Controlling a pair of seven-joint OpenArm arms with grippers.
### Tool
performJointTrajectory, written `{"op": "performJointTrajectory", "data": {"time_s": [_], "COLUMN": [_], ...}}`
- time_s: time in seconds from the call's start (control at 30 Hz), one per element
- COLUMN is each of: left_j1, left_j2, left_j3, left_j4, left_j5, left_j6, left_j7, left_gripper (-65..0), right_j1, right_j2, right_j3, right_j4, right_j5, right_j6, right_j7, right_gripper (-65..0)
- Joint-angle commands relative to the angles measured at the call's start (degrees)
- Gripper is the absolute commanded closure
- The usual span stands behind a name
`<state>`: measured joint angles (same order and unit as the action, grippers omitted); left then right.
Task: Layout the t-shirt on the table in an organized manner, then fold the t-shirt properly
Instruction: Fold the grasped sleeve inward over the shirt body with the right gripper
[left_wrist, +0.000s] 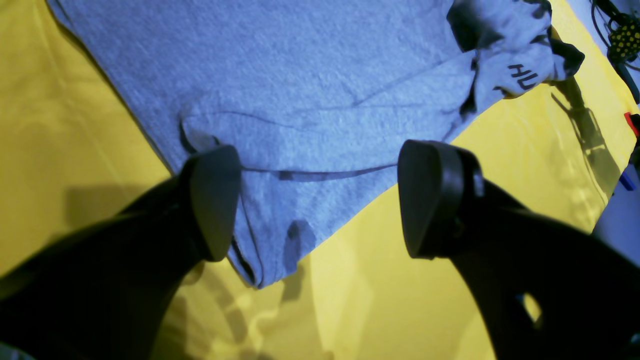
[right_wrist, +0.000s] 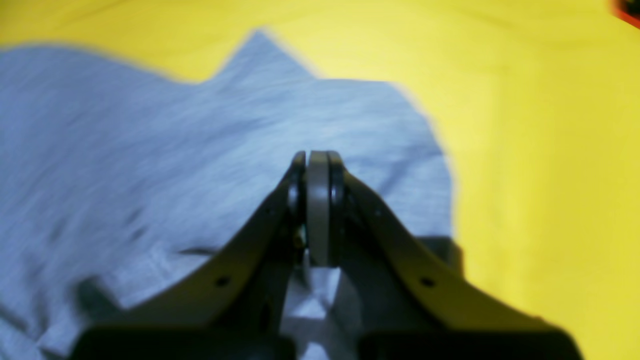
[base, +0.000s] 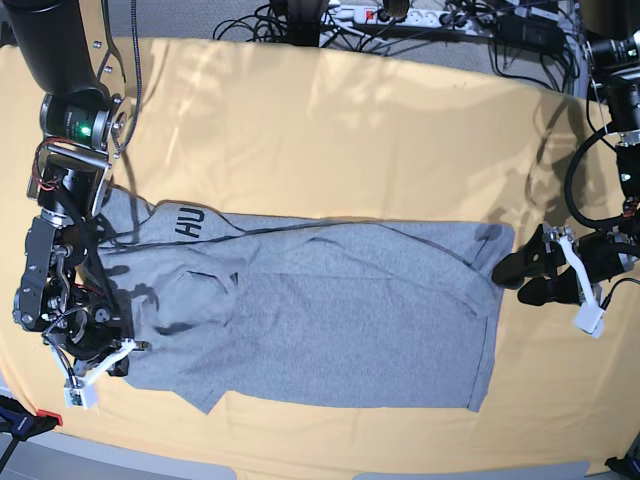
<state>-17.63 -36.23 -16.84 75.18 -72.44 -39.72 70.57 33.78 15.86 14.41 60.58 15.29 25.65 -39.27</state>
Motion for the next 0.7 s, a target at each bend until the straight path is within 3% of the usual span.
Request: {"op": "performJointTrajectory", "data": {"time_s": [0.0, 0.13, 0.2, 0.27, 0.4, 0.43, 0.57, 0.67], "left_j1": [-1.27, -1.29, -1.29, -1.27, -1.29, -1.29, -1.25, -1.27], "left_j2": [-1.22, -1.22, -1.22, -1.22, -1.22, -1.22, -1.22, -1.20], "left_j3": [-0.44, -0.44, -0.44, -0.44, -0.44, -0.44, -0.44, -0.44], "left_j4": [0.79, 0.79, 0.79, 0.79, 0.79, 0.79, 0.79, 0.79], "left_j5": [-1.62, -1.60, -1.62, -1.62, -1.60, -1.60, -1.60, -1.64], "left_j6": [-0.28, -0.28, -0.28, -0.28, -0.28, -0.28, -0.28, -0.28], "left_j7": [-1.07, -1.09, -1.11, -1.11, -1.11, -1.11, -1.09, -1.11], "left_gripper": [-49.4, -49.4, -49.4, -49.4, -49.4, -49.4, -49.4, -49.4], "right_j1": [2.10, 2.08, 2.10, 2.08, 2.08, 2.08, 1.90, 0.28], "right_j2": [0.46, -0.31, -0.44, -0.44, -0.26, -0.09, -0.13, -1.25], "right_j3": [0.20, 0.20, 0.20, 0.20, 0.20, 0.20, 0.20, -0.15], "right_j4": [0.85, 0.85, 0.85, 0.85, 0.85, 0.85, 0.85, 0.85], "right_j5": [0.17, -2.03, -0.66, 4.52, 12.39, 14.45, 24.94, 25.07], "right_j6": [-0.59, -3.04, 2.89, 8.55, 12.57, 13.51, 14.35, 14.35], "right_j7": [1.77, 1.79, 1.49, -1.51, -7.61, -9.01, -20.72, -22.75], "right_gripper": [0.0, 0.0, 0.0, -0.7, -38.1, -43.5, -45.0, -45.0]}}
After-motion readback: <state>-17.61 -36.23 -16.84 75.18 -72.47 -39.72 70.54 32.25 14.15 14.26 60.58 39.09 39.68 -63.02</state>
